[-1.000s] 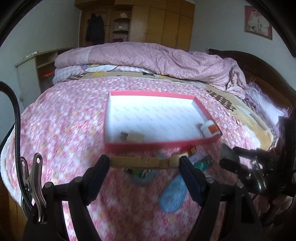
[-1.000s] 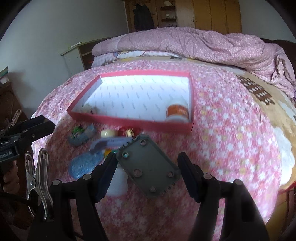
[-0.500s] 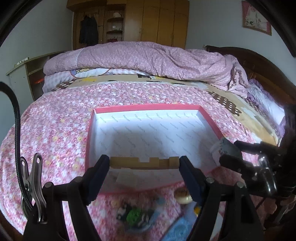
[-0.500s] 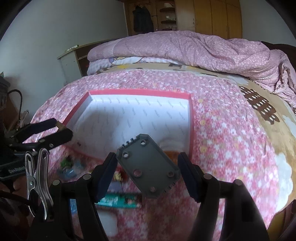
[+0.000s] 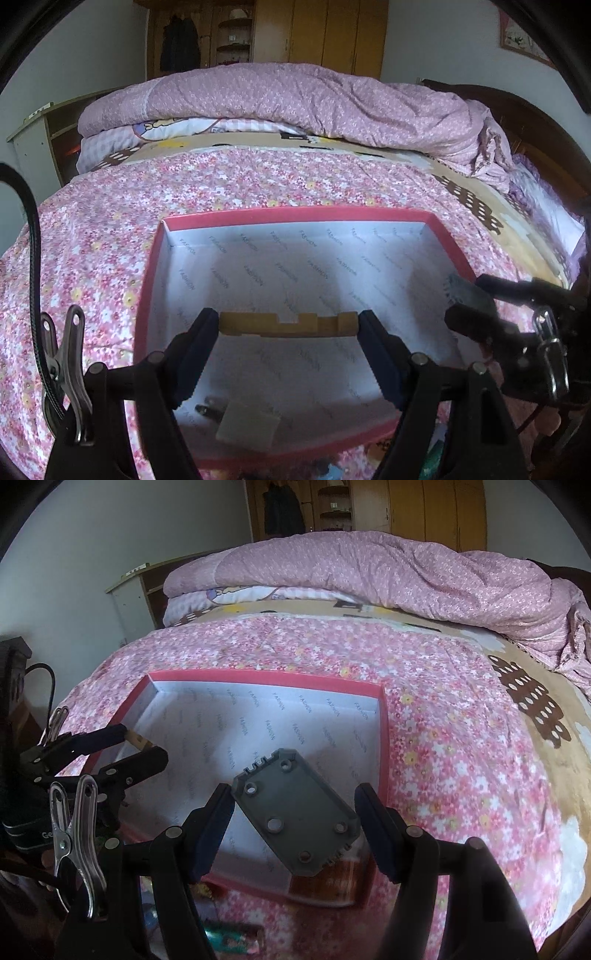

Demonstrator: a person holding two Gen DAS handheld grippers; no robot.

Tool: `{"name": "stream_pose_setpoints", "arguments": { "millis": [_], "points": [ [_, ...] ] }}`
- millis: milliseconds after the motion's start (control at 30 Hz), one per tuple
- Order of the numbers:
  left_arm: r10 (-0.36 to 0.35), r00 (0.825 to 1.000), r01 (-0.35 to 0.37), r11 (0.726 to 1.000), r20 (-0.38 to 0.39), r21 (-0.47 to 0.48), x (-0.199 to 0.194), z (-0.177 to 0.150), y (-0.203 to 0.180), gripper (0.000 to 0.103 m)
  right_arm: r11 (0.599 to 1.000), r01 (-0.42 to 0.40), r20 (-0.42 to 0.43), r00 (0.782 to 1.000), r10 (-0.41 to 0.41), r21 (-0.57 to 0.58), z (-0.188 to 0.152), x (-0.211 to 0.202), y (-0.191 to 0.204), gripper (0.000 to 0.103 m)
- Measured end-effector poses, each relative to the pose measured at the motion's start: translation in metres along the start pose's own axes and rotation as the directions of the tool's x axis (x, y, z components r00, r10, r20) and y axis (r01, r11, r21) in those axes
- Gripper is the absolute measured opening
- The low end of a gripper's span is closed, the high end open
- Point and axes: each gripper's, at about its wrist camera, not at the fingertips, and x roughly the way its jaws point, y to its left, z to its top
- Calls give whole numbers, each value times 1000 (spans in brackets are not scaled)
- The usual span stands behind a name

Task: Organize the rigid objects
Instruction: 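Carry the stick into the tray with the left gripper while the right carries the grey plate there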

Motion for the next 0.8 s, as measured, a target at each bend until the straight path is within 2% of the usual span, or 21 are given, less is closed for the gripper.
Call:
{"name": "stream_pose_setpoints", "arguments": {
  "millis": [400, 633, 800],
  "points": [
    [45, 997, -45, 999, -69, -1, 23, 1, -4, 81, 999, -51, -8, 999, 51, 4, 9, 16, -12, 69],
    [42, 998, -42, 999, -49, 4, 13, 7, -5, 81, 997, -77, -14, 997, 77, -19, 14, 20, -10, 70],
    [19, 999, -18, 999, -34, 29, 7, 8, -7, 81, 998, -61, -36, 997, 61, -1, 18, 23, -9, 70]
  ]
}}
